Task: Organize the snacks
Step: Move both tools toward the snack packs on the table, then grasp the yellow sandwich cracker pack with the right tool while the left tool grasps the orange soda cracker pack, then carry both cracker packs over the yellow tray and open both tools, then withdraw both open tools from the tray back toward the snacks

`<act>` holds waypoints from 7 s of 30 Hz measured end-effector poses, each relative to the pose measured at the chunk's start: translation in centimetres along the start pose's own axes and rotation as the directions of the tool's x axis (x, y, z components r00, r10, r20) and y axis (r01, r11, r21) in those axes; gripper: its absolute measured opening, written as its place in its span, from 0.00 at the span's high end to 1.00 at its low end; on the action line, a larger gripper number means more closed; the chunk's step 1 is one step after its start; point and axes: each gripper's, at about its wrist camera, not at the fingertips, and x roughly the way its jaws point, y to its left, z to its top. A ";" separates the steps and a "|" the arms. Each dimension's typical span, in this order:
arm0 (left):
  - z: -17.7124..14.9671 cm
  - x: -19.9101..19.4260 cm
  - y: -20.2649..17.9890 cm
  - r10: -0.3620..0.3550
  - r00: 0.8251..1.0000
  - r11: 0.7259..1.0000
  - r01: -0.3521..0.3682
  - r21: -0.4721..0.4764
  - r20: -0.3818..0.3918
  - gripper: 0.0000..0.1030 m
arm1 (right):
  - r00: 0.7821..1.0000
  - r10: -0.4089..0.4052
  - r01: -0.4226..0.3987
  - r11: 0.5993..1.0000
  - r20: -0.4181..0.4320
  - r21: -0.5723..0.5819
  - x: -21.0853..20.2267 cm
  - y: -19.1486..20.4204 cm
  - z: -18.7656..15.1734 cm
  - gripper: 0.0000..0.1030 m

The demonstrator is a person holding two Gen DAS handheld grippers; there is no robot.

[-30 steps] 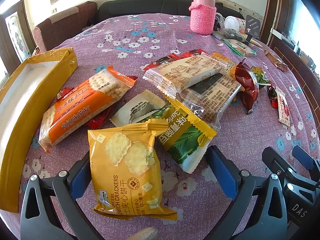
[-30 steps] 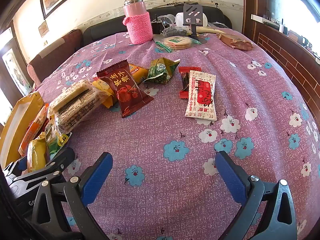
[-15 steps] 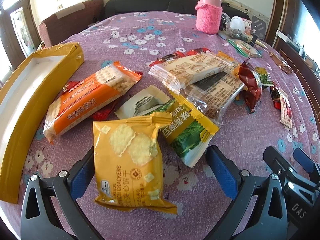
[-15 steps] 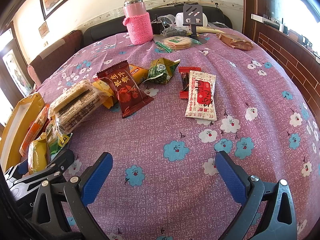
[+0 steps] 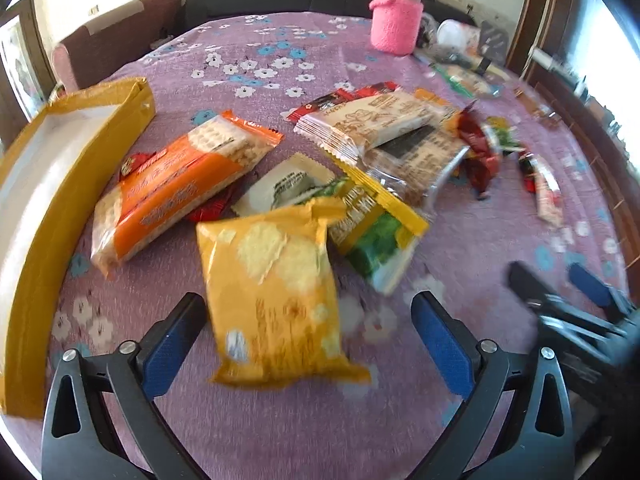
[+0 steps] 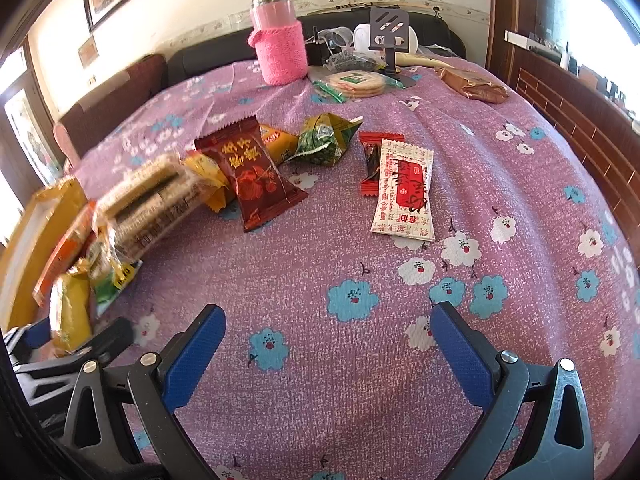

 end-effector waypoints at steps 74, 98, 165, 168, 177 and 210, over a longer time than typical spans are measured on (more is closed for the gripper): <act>4.6 -8.0 10.5 -0.276 0.960 0.940 0.259 0.223 0.047 0.34 | 0.952 0.280 -0.300 0.937 -0.127 -0.180 -0.9 15.9 -1.1 0.57; 7.0 -2.2 6.4 -0.129 0.985 0.904 0.165 0.393 -0.117 0.43 | 0.857 0.510 -0.513 0.858 -0.079 -0.023 -2.3 8.4 -3.2 0.57; 1.7 -10.2 29.6 0.167 0.968 0.970 -0.127 -0.206 0.187 0.47 | 0.838 0.510 -0.546 0.763 -0.197 -0.346 -7.5 34.7 -1.3 0.60; 2.0 -9.5 29.7 0.165 0.970 0.969 -0.125 -0.212 0.180 0.47 | 0.836 0.504 -0.548 0.764 -0.216 -0.339 -5.8 35.1 -1.2 0.60; 1.6 -10.7 29.3 0.191 0.959 0.965 -0.145 -0.218 0.209 0.45 | 0.836 0.490 -0.549 0.757 -0.248 -0.355 -3.8 35.8 -2.4 0.57; 1.1 -17.3 13.7 0.149 0.930 0.988 -0.155 -0.010 0.335 0.30 | 0.892 0.451 -0.452 0.892 -0.019 -0.025 -8.0 10.0 -2.1 0.45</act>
